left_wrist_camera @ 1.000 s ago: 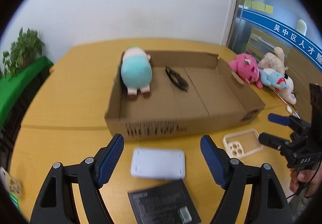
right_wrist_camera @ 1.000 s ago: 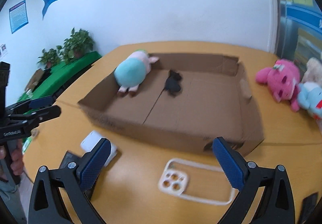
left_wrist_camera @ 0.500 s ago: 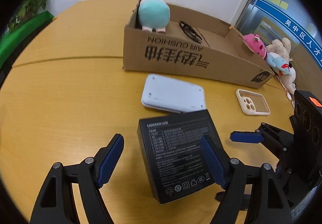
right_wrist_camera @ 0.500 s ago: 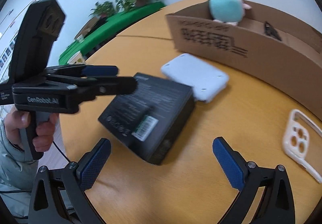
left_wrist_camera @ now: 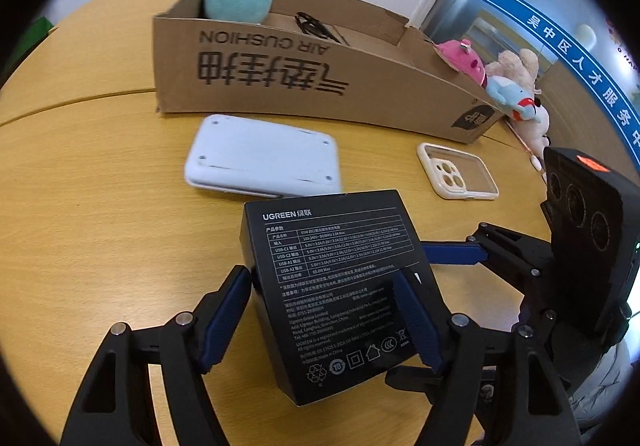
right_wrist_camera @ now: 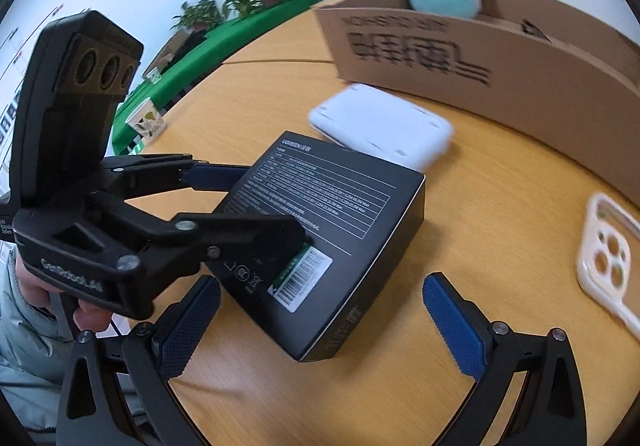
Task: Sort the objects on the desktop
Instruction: 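Close both grippers on the black UGREEN box from opposite sides, then lift the black box with both grippers and carry it over the cardboard box, then lower the black box into the cardboard box and open both grippers, then move both grippers down toward the clear phone case on the table, then close the left gripper on the phone case rim, then lift the phone case with the left gripper and carry it over the box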
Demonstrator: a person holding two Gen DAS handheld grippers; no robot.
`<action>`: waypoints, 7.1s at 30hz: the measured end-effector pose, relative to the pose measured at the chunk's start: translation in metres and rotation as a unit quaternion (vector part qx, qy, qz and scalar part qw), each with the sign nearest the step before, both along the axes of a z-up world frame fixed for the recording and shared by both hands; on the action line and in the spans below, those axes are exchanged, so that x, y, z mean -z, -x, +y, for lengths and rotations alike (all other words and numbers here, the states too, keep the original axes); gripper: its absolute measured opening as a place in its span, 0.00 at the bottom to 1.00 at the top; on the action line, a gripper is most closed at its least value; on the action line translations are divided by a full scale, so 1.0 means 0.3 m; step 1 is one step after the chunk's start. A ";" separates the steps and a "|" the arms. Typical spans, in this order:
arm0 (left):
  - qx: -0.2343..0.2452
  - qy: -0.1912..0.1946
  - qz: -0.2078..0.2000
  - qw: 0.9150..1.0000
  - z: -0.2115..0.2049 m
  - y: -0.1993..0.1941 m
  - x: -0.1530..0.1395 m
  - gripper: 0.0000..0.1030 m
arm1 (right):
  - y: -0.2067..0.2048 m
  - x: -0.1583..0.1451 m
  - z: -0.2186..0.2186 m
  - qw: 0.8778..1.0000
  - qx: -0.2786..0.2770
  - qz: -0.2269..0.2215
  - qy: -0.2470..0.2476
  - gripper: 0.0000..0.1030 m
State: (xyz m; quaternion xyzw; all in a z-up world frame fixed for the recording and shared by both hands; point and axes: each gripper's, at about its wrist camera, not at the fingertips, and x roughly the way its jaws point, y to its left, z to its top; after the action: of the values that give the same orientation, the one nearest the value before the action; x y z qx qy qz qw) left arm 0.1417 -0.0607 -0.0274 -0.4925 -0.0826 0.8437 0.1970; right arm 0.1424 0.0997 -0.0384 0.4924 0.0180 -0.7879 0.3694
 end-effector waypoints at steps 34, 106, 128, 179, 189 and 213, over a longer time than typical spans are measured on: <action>0.019 -0.025 0.115 0.993 0.159 0.158 -0.350 0.69 | 0.108 -0.353 0.076 0.981 0.038 0.187 -0.022 0.83; 0.053 -0.019 0.045 0.997 0.640 1.259 -0.344 0.68 | 1.132 -0.355 0.613 0.965 0.198 0.073 -0.154 0.94; 0.019 0.019 0.128 0.991 0.332 0.449 -0.355 0.75 | 0.343 -0.329 0.581 0.975 0.200 0.090 -0.041 1.00; 0.067 -0.041 0.013 0.997 0.415 0.312 -0.059 0.75 | 0.084 -0.155 0.563 0.981 0.180 0.076 0.005 0.99; 0.072 0.019 -0.028 0.997 0.433 0.357 0.049 0.39 | 0.155 -0.052 0.632 0.968 0.246 0.020 -0.052 0.65; 0.066 0.032 0.056 0.996 0.411 0.317 -0.142 0.06 | 0.109 -0.199 0.630 0.956 0.267 0.107 -0.063 0.11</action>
State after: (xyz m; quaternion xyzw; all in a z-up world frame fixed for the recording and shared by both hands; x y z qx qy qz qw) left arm 0.0467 0.0625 0.0151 -0.4549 -0.0120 0.8573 0.2409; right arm 0.1097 0.2889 0.0215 0.4144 -0.0250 -0.9031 0.1098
